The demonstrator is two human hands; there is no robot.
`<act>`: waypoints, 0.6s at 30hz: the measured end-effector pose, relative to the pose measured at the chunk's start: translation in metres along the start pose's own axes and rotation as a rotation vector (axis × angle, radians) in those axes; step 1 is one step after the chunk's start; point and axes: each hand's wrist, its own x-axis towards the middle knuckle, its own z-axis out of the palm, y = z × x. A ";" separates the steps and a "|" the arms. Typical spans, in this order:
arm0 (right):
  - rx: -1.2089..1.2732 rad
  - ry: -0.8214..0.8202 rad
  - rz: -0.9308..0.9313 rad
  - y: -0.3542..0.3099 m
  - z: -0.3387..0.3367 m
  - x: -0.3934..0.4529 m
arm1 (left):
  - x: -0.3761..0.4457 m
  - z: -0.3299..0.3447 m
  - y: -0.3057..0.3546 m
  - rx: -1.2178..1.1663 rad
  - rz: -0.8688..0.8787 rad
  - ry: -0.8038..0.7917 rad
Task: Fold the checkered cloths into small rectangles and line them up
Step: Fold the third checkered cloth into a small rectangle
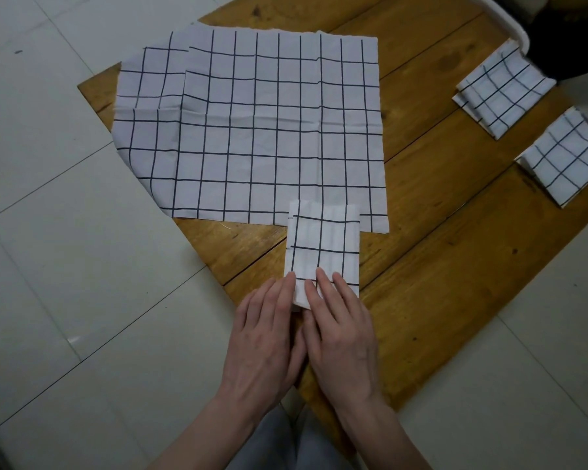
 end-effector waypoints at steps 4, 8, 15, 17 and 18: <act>0.019 -0.073 0.007 0.001 -0.006 0.002 | -0.001 -0.002 -0.001 0.048 0.018 -0.012; 0.094 -0.077 -0.032 0.013 -0.020 0.010 | -0.003 -0.004 -0.002 0.118 0.030 -0.037; -0.096 -0.034 -0.399 0.090 -0.046 0.062 | -0.005 -0.007 -0.006 0.205 0.110 -0.100; -0.180 -0.089 -0.507 0.105 -0.051 0.071 | -0.005 -0.008 -0.004 0.235 0.099 -0.121; -0.210 -0.112 -0.536 0.108 -0.052 0.072 | -0.005 -0.007 -0.003 0.249 0.088 -0.131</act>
